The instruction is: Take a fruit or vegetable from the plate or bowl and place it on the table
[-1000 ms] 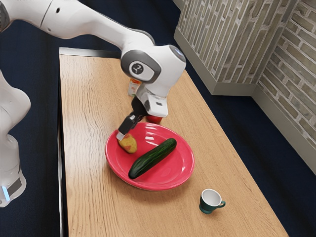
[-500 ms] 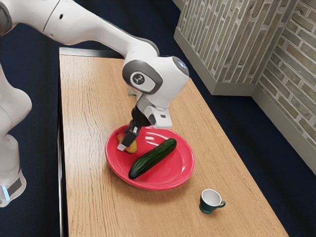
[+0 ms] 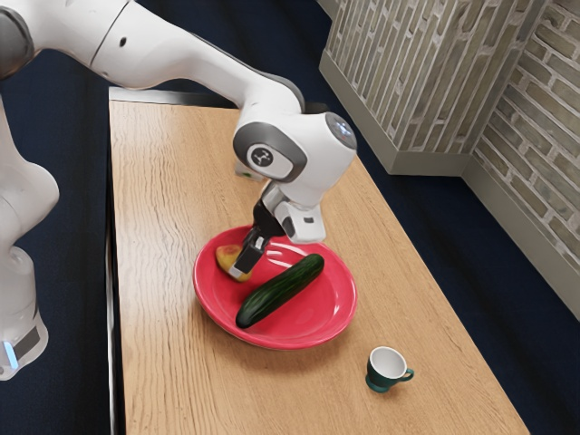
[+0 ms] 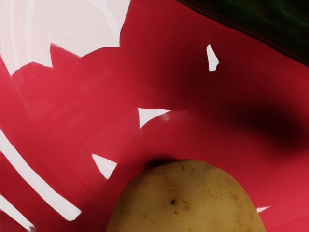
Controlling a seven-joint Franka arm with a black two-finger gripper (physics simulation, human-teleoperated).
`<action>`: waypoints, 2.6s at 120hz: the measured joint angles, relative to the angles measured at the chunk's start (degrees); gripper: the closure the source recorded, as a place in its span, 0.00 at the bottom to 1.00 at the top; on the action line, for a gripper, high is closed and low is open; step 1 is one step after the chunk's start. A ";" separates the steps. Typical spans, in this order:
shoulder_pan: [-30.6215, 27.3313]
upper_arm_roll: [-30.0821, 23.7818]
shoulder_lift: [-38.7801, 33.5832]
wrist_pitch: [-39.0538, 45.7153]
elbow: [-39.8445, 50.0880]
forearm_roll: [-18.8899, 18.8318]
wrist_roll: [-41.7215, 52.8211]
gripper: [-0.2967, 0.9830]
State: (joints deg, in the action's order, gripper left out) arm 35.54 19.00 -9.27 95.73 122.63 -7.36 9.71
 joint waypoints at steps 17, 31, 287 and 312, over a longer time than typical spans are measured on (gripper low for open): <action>0.11 0.03 1.12 0.17 0.02 -0.12 0.43 0.25; 0.21 -0.01 1.67 0.25 -0.31 -0.23 0.72 0.42; 1.22 18.90 -5.35 -7.35 -8.99 -12.41 17.32 0.24; 1.28 18.89 -4.68 -7.70 -10.17 -6.66 28.97 0.23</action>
State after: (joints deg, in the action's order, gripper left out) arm 36.82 37.88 -13.95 88.02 112.47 -14.03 38.68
